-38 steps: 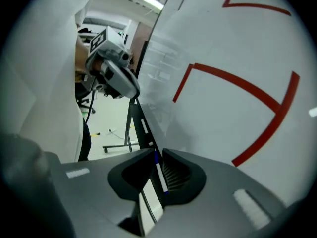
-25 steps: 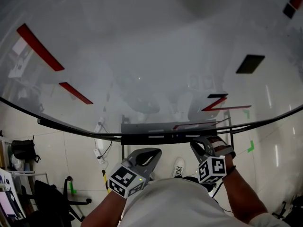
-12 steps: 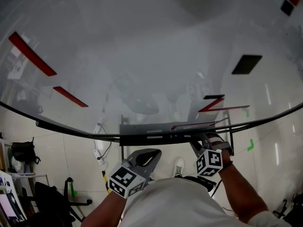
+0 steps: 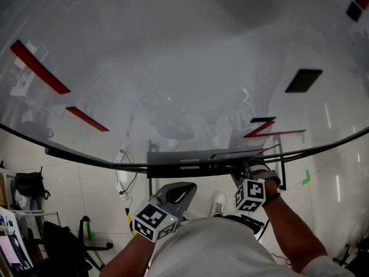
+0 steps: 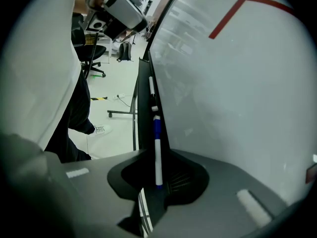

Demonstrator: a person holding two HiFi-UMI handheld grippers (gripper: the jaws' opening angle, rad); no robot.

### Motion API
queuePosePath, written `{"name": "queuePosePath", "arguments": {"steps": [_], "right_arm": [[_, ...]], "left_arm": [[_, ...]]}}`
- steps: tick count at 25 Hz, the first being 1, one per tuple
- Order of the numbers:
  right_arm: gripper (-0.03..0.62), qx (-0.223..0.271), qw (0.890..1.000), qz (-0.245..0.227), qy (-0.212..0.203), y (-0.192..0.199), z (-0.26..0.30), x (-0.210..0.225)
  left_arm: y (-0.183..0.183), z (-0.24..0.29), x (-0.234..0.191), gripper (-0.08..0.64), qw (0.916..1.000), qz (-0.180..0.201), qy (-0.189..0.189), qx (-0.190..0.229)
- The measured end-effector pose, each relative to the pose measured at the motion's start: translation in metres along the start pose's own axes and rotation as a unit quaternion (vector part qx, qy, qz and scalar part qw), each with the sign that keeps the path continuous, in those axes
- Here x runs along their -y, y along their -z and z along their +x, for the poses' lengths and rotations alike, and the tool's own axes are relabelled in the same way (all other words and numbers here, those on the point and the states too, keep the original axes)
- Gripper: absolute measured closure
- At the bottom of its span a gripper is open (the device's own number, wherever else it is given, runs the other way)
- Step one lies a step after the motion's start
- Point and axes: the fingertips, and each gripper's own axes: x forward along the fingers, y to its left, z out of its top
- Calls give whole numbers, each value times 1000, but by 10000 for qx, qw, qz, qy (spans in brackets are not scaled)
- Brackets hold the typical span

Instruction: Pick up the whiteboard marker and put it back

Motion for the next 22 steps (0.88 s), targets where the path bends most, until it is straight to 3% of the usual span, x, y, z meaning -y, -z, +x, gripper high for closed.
{"name": "queuePosePath", "arguments": {"steps": [5, 14, 22], "right_arm": [[545, -115, 9998, -151, -34, -3, 5, 0], [565, -409, 9989, 49, -203, -4, 9, -2], [571, -205, 9998, -79, -24, -8, 10, -2]], "left_arm": [[0, -1, 1, 543, 10000, -2, -5, 13], [3, 1, 3, 543, 10000, -2, 19, -12], [1, 4, 3, 543, 10000, 3, 64, -39]]}}
